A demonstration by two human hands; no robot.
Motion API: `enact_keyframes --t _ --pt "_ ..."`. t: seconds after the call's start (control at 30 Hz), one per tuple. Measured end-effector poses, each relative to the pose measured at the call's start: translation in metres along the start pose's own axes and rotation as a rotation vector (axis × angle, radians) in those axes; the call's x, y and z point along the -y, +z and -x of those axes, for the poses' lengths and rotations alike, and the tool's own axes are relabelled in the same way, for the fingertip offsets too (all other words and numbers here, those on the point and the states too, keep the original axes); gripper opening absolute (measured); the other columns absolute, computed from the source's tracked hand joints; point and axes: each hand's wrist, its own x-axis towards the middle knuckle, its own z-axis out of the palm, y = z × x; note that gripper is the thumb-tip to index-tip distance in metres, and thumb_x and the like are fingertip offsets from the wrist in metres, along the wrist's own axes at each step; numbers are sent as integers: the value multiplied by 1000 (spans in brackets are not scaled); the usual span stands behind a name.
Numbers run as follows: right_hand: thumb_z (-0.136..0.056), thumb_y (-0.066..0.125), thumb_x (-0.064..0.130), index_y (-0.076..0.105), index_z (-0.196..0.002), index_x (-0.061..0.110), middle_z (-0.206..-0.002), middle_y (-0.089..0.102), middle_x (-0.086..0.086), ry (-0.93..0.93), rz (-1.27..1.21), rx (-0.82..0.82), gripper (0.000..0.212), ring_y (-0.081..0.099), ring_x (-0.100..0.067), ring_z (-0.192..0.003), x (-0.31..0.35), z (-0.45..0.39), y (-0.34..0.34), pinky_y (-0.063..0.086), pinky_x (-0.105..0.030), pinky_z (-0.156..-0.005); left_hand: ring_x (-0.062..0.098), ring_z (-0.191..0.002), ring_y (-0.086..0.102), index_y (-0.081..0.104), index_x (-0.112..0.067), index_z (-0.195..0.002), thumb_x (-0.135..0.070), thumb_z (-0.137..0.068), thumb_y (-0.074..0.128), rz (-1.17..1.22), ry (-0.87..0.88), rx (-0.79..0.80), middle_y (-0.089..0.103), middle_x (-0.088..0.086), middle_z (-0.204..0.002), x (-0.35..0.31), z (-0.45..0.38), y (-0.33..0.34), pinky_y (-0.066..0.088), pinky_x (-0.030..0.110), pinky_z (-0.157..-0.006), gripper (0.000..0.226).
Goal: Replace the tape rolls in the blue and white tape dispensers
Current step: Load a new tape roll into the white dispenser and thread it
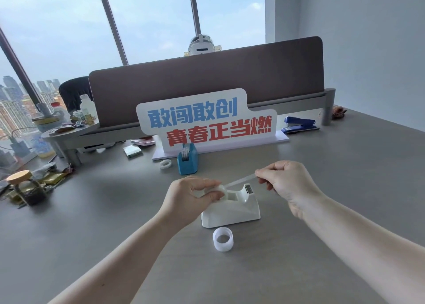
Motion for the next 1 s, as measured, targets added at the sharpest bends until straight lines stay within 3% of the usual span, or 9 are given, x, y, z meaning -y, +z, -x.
enact_keyframes --t 0.3,0.43,0.53,0.7,0.87,1.0 --pt "-77 69 12 68 -69 3 -64 66 -4 -10 -6 9 12 50 -13 -54 0 -3 1 37 -23 -54 -17 -76 56 75 -24 -97 -24 -72 78 -47 33 23 68 -18 -83 1 2 0 42 3 -74 25" --pt "-78 69 12 69 -68 5 -64 66 -4 -13 -16 25 12 51 -12 -54 -2 -3 -1 38 -21 -53 -3 -81 61 75 -25 -97 -29 -73 77 -90 49 43 73 -10 -89 3 2 1 44 8 -77 24" --pt "-77 69 13 68 -65 8 -63 66 -3 -14 -12 32 13 51 -12 -54 -5 -3 0 38 -21 -53 -17 -80 56 75 -24 -96 -28 -75 75 -86 103 13 69 -17 -84 7 5 2 39 0 -73 22" --pt "-78 69 13 68 -63 8 -63 66 -3 -22 6 37 15 52 -13 -55 -9 -3 1 39 -23 -55 -31 -94 47 75 -17 -97 -19 -79 72 -99 264 -43 61 -17 -111 17 9 5 36 -3 -88 18" --pt "-77 69 13 68 -63 7 -62 66 -3 -34 6 20 15 50 -13 -54 -10 -3 3 39 -23 -53 -5 -106 55 75 -13 -95 -29 -82 61 -193 355 -32 74 -2 -103 15 10 4 36 -3 -89 25" --pt "-77 69 12 69 -65 4 -62 66 -4 -49 10 14 14 50 -13 -54 -9 -2 2 39 -23 -54 0 -106 54 76 -13 -92 -28 -82 61 -210 360 4 75 1 -99 13 8 1 34 -5 -87 24"
